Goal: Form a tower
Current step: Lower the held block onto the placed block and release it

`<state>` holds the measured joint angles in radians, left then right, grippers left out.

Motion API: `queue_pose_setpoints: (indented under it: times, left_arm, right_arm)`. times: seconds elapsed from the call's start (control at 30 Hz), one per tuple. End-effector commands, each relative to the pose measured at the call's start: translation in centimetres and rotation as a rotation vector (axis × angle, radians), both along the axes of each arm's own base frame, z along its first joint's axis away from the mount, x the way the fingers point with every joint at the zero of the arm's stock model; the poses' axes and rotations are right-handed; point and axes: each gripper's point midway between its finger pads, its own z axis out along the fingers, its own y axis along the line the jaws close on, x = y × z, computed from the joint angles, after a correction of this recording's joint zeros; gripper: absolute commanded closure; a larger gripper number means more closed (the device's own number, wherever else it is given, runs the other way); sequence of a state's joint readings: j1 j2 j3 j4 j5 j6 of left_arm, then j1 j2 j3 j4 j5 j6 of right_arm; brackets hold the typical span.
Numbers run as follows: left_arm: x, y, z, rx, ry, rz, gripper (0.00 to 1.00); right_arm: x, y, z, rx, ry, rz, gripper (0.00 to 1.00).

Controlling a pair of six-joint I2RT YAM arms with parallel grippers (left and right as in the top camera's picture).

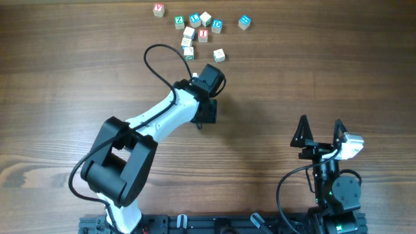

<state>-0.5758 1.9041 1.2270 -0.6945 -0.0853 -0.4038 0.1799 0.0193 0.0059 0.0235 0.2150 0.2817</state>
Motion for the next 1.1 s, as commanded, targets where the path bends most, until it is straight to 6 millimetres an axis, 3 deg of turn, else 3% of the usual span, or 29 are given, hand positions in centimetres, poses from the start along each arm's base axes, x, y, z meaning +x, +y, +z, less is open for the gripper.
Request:
queue_pose_setpoints:
  times: [0.0, 0.17, 0.23, 0.27, 0.37, 0.4, 0.47, 0.5, 0.57, 0.67, 0.73, 0.8, 0.87, 1.07]
  left_arm:
    - [-0.2, 0.7, -1.1, 0.024, 0.008, 0.016, 0.5]
    - [-0.2, 0.7, -1.1, 0.021, 0.006, 0.016, 0.71]
    - [-0.2, 0.7, -1.1, 0.021, 0.005, 0.016, 0.69]
    - [-0.2, 0.7, -1.1, 0.021, 0.006, 0.016, 0.6]
    - [-0.2, 0.7, -1.1, 0.02, 0.005, 0.022, 0.44]
    - [-0.2, 0.7, -1.1, 0.017, 0.006, 0.037, 0.28]
    - [-0.1, 0.6, -1.1, 0.016, 0.005, 0.038, 0.05]
    - [0.0, 0.5, -0.9, 0.012, -0.002, 0.038, 0.0]
    - [1.0, 0.3, 0.2, -0.008, -0.031, 0.047, 0.0]
    - [3.3, -0.2, 4.1, -0.069, -0.126, 0.067, 0.0]
    - [3.7, -0.2, 5.4, -0.087, -0.155, 0.071, 0.04]
    - [3.5, -0.2, 5.6, -0.087, -0.153, 0.069, 0.18]
    - [3.2, -0.1, 5.4, -0.084, -0.138, 0.067, 0.24]
    - [2.1, 0.3, 4.7, -0.064, -0.095, 0.062, 0.26]
  right_arm:
    - [0.0, -0.3, 0.2, -0.015, -0.008, -0.018, 0.0]
    - [0.0, -0.3, 0.2, -0.015, -0.007, -0.018, 0.0]
    - [0.0, -0.3, 0.2, -0.015, -0.008, -0.018, 0.0]
    - [0.0, -0.3, 0.2, -0.015, -0.007, -0.018, 0.0]
    - [0.0, -0.3, 0.2, -0.015, -0.007, -0.018, 0.0]
    - [0.0, -0.3, 0.2, -0.015, -0.008, -0.018, 0.0]
    - [0.0, -0.3, 0.2, -0.015, -0.008, -0.018, 0.0]
    - [0.0, -0.3, 0.2, -0.015, -0.008, -0.018, 0.0]
    - [0.0, -0.3, 0.2, -0.015, -0.008, -0.018, 0.0]
    - [0.0, -0.3, 0.2, -0.015, -0.008, -0.018, 0.0]
    - [0.0, -0.3, 0.2, -0.015, -0.008, -0.018, 0.0]
    - [0.0, -0.3, 0.2, -0.015, -0.008, -0.018, 0.0]
    - [0.0, -0.3, 0.2, -0.015, -0.008, -0.018, 0.0]
    - [0.0, -0.3, 0.2, -0.015, -0.008, -0.018, 0.0]
